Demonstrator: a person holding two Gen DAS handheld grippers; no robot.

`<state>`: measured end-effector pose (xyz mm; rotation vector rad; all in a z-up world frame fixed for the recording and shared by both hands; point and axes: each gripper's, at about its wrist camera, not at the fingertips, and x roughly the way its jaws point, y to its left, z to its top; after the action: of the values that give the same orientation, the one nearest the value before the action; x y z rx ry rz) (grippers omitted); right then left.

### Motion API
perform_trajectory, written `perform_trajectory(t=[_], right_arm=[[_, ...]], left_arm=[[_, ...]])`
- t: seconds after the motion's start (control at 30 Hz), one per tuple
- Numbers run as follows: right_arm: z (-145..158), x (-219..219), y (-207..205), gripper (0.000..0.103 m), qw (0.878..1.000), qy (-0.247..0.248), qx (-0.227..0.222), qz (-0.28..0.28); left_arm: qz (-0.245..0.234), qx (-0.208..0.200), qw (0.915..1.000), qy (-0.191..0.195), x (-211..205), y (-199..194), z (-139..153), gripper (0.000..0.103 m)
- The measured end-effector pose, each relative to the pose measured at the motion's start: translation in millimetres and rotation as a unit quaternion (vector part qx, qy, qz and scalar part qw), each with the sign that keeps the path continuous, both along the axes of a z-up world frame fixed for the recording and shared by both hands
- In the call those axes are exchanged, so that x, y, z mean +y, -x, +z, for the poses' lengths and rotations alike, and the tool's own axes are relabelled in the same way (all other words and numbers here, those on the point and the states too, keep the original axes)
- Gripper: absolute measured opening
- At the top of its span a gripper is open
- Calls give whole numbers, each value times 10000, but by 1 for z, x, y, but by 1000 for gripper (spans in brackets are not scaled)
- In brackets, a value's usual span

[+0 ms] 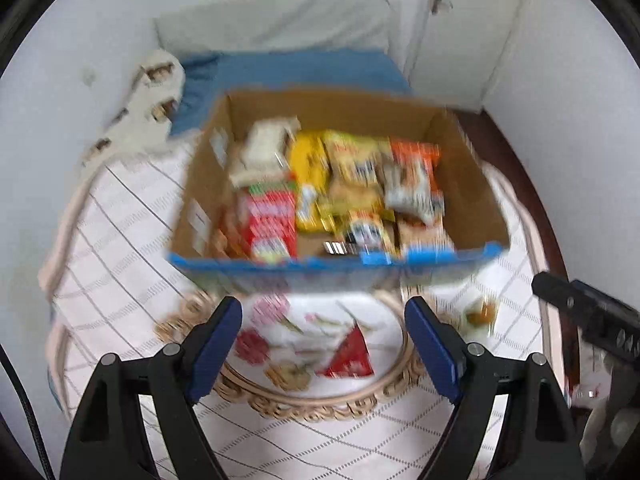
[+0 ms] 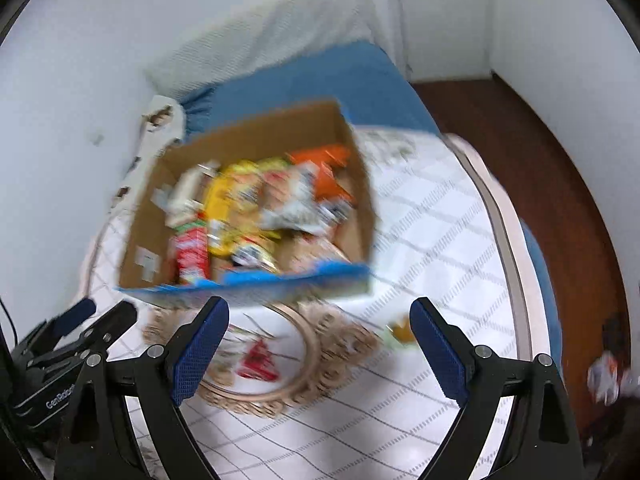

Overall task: Organize snacks
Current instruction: 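Move both tools back toward the last snacks on the bed, then grasp the red chocolate packet with left tool while right tool grasps egg yolk pastry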

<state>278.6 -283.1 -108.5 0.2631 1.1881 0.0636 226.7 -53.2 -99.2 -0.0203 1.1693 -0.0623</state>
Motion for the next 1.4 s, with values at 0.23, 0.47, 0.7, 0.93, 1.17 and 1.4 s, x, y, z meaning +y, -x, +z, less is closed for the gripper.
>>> perform_trajectory(t=[0.23,0.47,0.7,0.93,1.17,1.4], right_arm=[[-96,-52,-4,94,9933,2,1051,-480],[-169,-71,-19,68,9822,-411,1642,-808],[-204,-65,-35,55,9795,-172,1868,-727],[-191,-36,-14,50,9821,-136,1879,27],[-197,22,51,50,9625,-492,2442,1075],[-217,52,80,50,9529,-225,2647,1463]], left_arm=[[-334,1144,9929,39,-31,-3,-87,83],[-187,1774,9838,201,-37,-9,-145,72],[-362,1859,9819,63,-48,-6,-167,46],[-282,1996,9785,436,-26,24,-160,45],[-361,2570,9636,649,2,85,-168,45],[-271,2927,9531,721,5,100,-208,48]])
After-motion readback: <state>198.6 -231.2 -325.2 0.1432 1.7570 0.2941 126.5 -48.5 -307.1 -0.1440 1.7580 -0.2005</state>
